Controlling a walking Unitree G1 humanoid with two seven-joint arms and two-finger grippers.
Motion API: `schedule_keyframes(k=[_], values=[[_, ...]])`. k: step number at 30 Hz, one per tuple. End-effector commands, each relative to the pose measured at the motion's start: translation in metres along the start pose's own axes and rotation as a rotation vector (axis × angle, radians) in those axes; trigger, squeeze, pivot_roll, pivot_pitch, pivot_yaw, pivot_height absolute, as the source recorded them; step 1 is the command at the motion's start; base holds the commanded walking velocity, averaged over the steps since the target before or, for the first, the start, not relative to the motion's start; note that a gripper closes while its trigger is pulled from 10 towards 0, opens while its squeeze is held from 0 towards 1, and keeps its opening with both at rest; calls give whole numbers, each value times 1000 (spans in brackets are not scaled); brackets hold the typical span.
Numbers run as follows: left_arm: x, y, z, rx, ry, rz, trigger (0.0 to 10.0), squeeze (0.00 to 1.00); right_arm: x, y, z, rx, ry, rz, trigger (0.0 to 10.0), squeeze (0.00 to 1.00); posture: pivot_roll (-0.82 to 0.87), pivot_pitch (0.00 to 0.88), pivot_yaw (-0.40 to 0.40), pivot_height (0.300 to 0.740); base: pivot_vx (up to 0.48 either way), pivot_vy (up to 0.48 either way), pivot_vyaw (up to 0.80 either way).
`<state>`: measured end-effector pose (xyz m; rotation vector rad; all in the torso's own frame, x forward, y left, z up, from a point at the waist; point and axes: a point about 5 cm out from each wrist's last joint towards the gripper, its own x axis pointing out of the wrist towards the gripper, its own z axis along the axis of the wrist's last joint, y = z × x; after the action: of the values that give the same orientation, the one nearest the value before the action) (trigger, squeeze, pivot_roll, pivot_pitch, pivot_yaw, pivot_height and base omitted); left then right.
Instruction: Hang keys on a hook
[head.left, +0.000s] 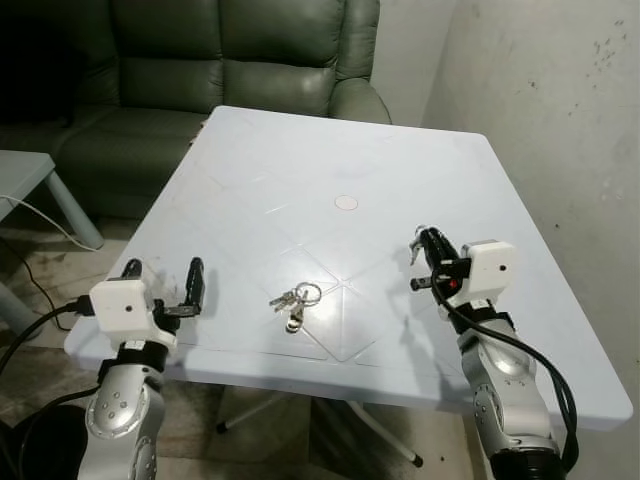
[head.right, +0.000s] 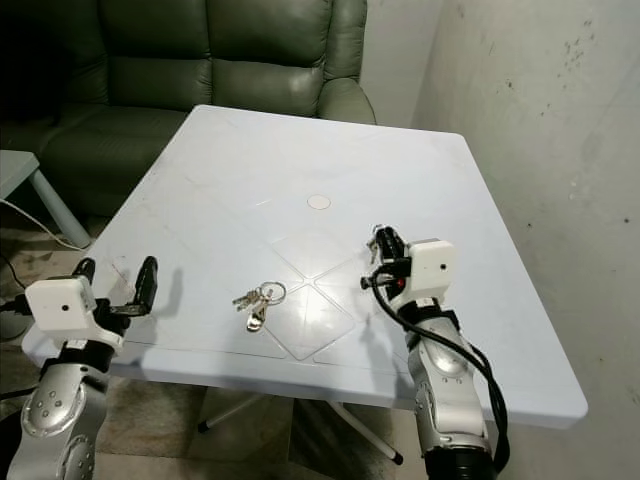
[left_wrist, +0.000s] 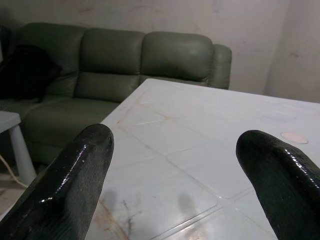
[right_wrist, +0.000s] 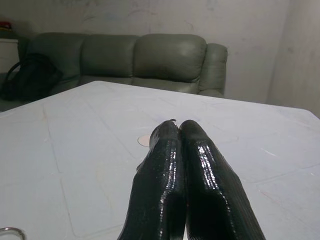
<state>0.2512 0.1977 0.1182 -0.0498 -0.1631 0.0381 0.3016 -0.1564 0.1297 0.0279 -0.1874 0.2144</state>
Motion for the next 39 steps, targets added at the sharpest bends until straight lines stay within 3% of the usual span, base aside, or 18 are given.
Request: schedule_keyframes(k=[1,20,39], values=[[1,-2,-1,2,9,-13,10000,0,2,-1,10,-14,-31,-1,10000,0,-36,0,-37,740,0,0,0],[8,0,1,23,21,-50,10000,0,-3,5,8,2,-31,-36,10000,0,-71,0,12,740,0,0,0],[9,-1,-3,12,44,-46,10000,0,-4,5,6,0,-13,-50,10000,0,-73,0,9,740,0,0,0]])
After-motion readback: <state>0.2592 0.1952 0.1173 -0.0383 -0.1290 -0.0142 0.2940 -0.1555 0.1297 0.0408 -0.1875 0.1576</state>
